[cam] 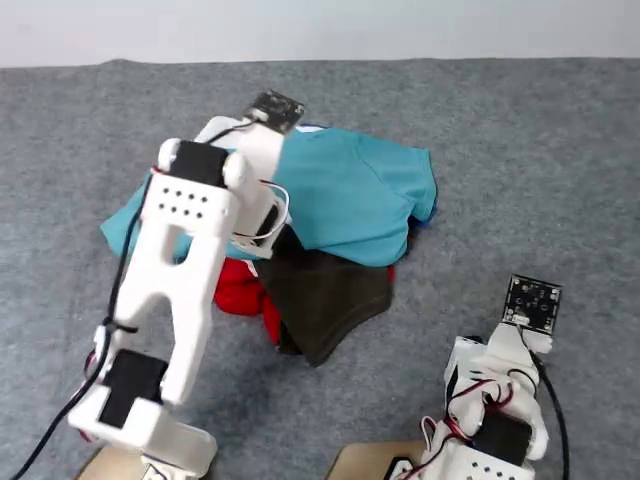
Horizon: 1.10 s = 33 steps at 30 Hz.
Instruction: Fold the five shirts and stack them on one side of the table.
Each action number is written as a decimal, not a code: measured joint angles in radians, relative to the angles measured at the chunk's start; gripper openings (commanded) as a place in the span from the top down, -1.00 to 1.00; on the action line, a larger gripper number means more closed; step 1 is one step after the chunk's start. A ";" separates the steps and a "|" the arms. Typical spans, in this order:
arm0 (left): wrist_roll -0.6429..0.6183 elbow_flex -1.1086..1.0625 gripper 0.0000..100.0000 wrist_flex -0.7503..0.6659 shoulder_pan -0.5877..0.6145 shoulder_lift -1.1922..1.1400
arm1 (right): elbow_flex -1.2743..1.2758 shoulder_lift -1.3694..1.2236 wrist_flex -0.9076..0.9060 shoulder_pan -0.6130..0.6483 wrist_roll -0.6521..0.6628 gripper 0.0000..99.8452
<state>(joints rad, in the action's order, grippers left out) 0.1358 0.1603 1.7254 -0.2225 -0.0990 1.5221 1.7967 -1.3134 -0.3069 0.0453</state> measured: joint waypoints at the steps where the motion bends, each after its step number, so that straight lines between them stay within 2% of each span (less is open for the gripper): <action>1: 0.021 0.000 0.30 0.000 -0.008 -0.023 | 0.000 0.000 0.000 0.000 0.000 0.42; 6: 0.074 0.014 0.30 -0.015 -0.025 -0.176 | 0.023 -0.006 0.000 0.000 0.000 0.42; 11: 0.075 0.015 0.32 -0.155 0.023 -0.324 | 0.023 -0.003 0.000 0.000 0.000 0.42; 13: 0.075 0.015 0.45 -0.184 0.035 -0.373 | 0.023 -0.003 0.000 0.000 0.000 0.42; 18: 0.075 0.032 0.96 -0.206 0.034 -0.446 | 0.031 0.000 0.000 0.000 0.000 0.42; 19: 0.083 0.035 1.00 -0.206 0.032 -0.451 | 0.040 0.000 0.000 0.000 0.000 0.42; 22: 0.118 0.037 0.99 -0.203 0.031 -0.453 | 0.052 -0.005 0.000 0.000 0.000 0.42; 26: 0.118 0.094 0.99 -0.114 0.038 -0.423 | 0.052 -0.003 0.000 -0.003 0.000 0.42; 33: 0.038 0.295 0.99 -0.005 0.242 -0.249 | 0.052 -0.003 0.000 -0.005 0.000 0.42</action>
<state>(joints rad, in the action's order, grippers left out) 0.1741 0.4549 1.7208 0.0199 -0.3475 1.5742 1.7937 -1.3134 -0.3115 0.0453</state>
